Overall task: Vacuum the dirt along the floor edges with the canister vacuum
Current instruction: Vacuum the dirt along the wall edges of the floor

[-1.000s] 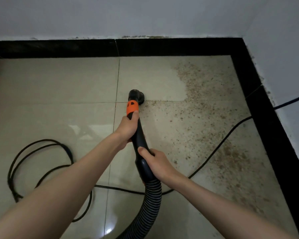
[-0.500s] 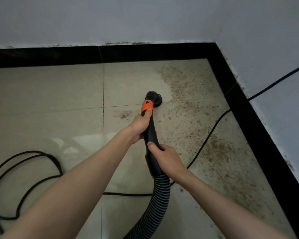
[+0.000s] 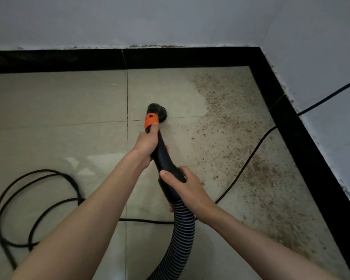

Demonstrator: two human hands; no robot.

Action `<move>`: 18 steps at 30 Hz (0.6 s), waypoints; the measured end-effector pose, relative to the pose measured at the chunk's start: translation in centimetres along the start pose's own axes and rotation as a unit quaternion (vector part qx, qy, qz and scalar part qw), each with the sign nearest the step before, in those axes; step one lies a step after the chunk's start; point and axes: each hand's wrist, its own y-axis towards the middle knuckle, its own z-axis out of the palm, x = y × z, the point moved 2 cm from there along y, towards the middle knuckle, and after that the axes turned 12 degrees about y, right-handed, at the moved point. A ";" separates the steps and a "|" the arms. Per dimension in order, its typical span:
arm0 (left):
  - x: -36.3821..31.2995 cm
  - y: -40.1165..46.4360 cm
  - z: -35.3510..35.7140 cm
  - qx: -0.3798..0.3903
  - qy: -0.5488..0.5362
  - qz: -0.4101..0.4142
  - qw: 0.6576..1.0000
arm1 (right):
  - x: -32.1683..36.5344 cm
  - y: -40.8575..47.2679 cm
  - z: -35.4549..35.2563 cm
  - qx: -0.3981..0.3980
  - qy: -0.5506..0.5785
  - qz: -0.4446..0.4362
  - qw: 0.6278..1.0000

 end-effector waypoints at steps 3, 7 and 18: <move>0.8 -0.5 -1.8 -0.022 -0.018 -0.012 1.000 | 0.2 0.1 1.1 0.011 -0.029 -0.013 0.999; 1.3 -1.3 -2.7 -0.031 -0.017 -0.017 0.999 | 0.2 -0.1 1.7 0.024 -0.033 0.010 0.999; 2.8 -2.4 -1.9 -0.026 0.003 -0.018 0.999 | -0.6 -0.9 0.7 0.035 -0.098 0.002 0.995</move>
